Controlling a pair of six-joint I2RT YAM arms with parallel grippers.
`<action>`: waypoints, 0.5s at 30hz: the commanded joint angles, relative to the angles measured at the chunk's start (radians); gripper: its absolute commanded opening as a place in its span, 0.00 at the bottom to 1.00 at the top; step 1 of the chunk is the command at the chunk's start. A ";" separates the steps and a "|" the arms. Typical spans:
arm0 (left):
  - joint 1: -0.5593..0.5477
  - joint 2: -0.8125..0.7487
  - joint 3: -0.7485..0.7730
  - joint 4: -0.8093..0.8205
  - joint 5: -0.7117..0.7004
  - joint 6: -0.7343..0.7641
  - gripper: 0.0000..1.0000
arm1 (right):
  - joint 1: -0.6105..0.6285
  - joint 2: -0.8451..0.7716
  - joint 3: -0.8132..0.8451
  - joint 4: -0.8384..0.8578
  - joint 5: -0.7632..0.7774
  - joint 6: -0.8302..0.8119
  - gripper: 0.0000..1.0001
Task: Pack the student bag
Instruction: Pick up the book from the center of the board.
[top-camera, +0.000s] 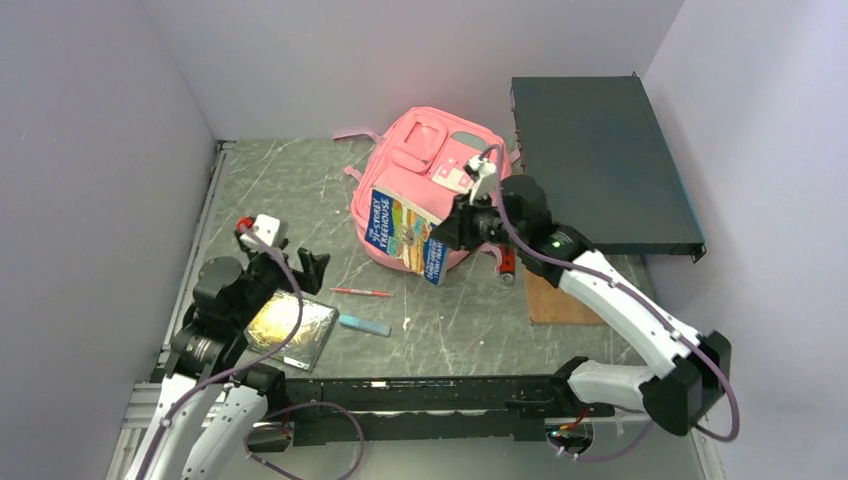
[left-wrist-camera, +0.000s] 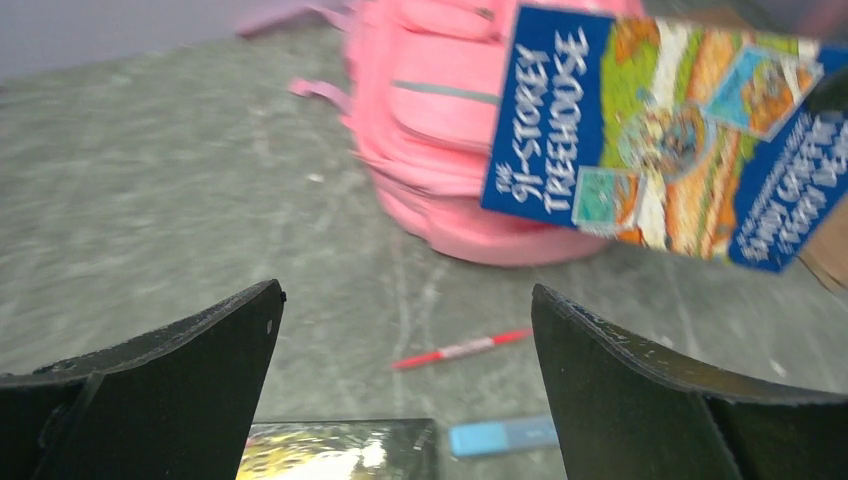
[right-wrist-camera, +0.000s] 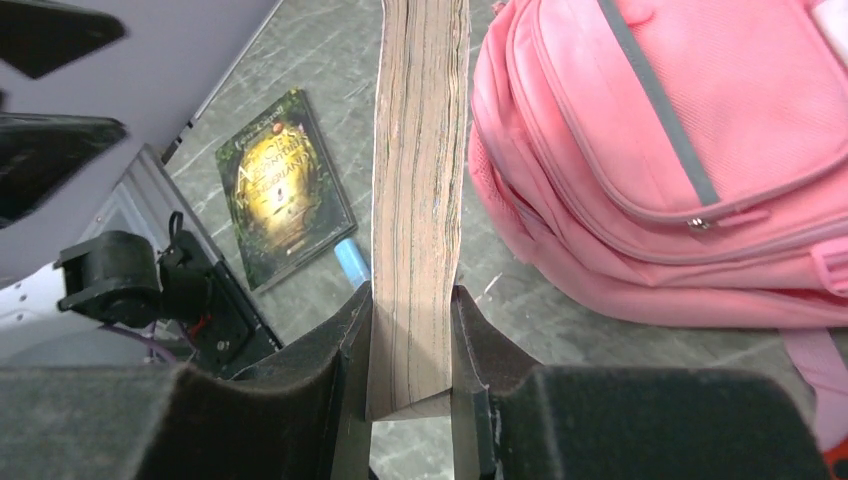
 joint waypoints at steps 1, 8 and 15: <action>0.008 0.134 0.070 0.088 0.403 -0.025 1.00 | -0.078 -0.127 -0.004 0.039 -0.161 -0.041 0.00; 0.012 0.420 0.265 0.124 0.777 -0.156 0.98 | -0.290 -0.220 -0.098 0.111 -0.633 0.073 0.00; 0.023 0.610 0.289 0.259 1.144 -0.222 0.99 | -0.361 -0.302 -0.169 0.319 -0.871 0.247 0.00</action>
